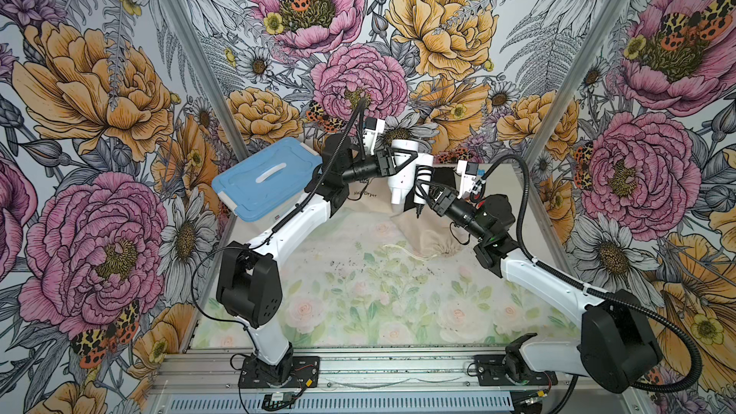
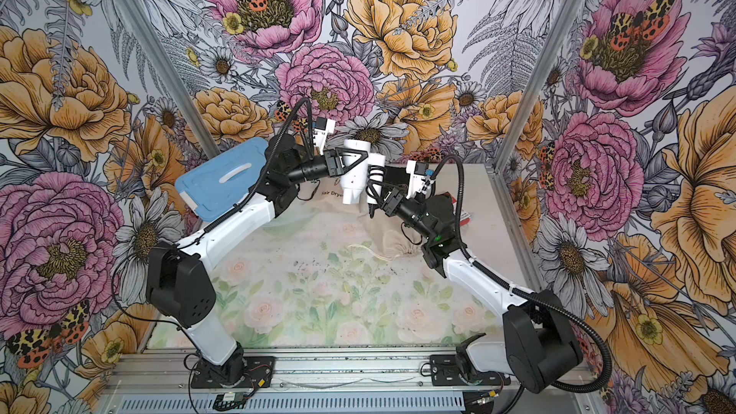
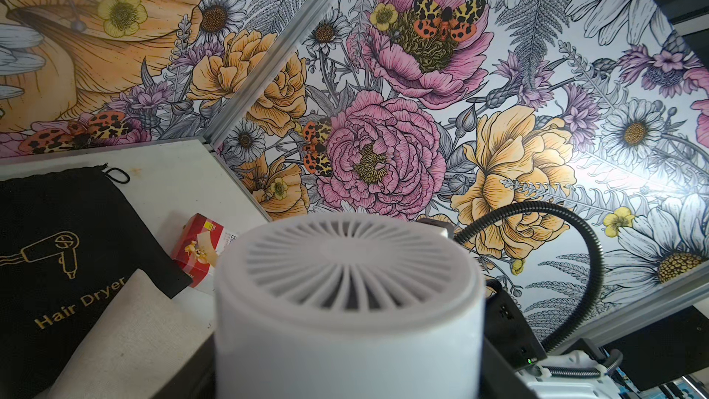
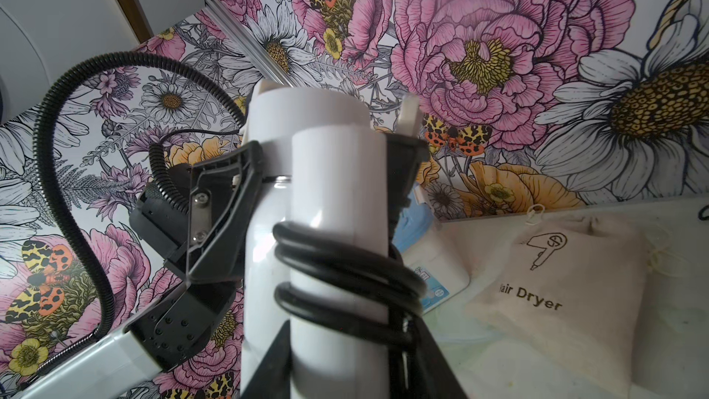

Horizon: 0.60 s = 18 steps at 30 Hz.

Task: Pack away hair dryers
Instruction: Adjust the hair dryer.

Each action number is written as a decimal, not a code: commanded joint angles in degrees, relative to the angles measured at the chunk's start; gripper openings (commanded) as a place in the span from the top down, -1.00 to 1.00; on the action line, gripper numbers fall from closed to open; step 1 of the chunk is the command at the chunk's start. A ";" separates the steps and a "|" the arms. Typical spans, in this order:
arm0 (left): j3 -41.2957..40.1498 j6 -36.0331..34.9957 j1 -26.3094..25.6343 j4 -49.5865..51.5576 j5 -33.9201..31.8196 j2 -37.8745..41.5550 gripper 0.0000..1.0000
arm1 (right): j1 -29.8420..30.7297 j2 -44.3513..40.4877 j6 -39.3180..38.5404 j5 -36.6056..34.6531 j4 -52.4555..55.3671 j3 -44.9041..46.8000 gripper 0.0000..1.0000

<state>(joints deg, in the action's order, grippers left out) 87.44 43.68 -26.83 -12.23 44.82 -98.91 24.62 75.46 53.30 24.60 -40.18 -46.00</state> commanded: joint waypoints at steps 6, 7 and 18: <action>1.20 -4.02 -0.18 3.24 -1.92 0.10 -0.44 | 0.00 -0.64 -3.41 -2.26 -2.99 -2.36 0.72; 1.51 -4.98 -0.18 4.42 -2.18 0.08 -0.48 | 0.02 -0.67 -3.50 -2.53 -3.00 -2.42 0.73; 2.63 -15.08 3.63 17.55 -8.47 3.33 -0.82 | -0.58 -1.77 -7.51 -6.17 1.11 -1.58 0.75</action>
<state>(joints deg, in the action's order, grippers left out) 88.99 32.62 -25.32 1.13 40.12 -98.59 24.56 75.46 48.60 20.80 -36.07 -46.00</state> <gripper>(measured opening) 0.906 0.384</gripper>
